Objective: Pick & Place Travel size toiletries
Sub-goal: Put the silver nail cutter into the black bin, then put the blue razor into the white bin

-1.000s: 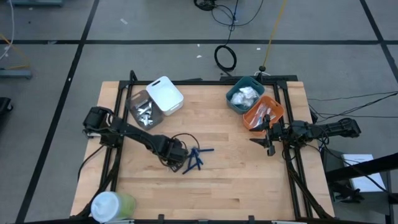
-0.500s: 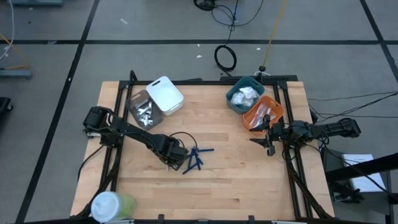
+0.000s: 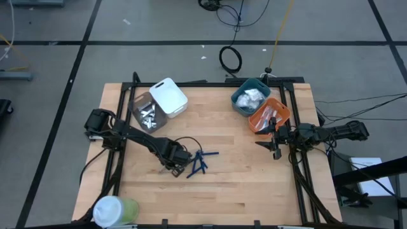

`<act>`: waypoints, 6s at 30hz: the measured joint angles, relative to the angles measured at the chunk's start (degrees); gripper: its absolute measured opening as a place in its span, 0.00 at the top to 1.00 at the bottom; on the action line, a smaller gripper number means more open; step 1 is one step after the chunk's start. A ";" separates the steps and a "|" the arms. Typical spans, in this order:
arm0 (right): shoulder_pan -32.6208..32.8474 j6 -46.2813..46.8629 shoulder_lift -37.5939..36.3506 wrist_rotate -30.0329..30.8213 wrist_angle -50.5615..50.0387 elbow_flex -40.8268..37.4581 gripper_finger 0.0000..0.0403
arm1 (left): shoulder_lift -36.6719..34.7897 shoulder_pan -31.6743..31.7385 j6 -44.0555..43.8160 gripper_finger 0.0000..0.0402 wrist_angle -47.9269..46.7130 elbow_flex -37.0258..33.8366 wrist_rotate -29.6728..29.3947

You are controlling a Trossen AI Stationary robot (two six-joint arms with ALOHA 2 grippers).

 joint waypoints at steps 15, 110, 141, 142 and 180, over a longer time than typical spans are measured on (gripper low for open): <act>0.00 0.00 0.00 0.00 -0.04 0.00 0.52 | -17.00 -3.75 23.80 0.92 12.09 -0.30 -17.86; 0.02 0.00 0.00 0.00 0.02 -0.02 0.52 | -52.85 32.51 12.94 0.79 14.04 -32.24 -49.74; 0.02 0.01 0.00 -0.01 0.02 -0.01 0.52 | -52.62 31.98 17.30 0.78 17.06 -32.22 -43.50; 0.02 0.00 0.00 0.00 0.02 0.00 0.52 | -52.62 31.90 17.30 0.78 17.12 -32.22 -43.34; 0.02 0.00 0.00 -0.02 0.02 0.00 0.52 | -19.70 2.21 39.33 0.78 17.29 1.72 -24.49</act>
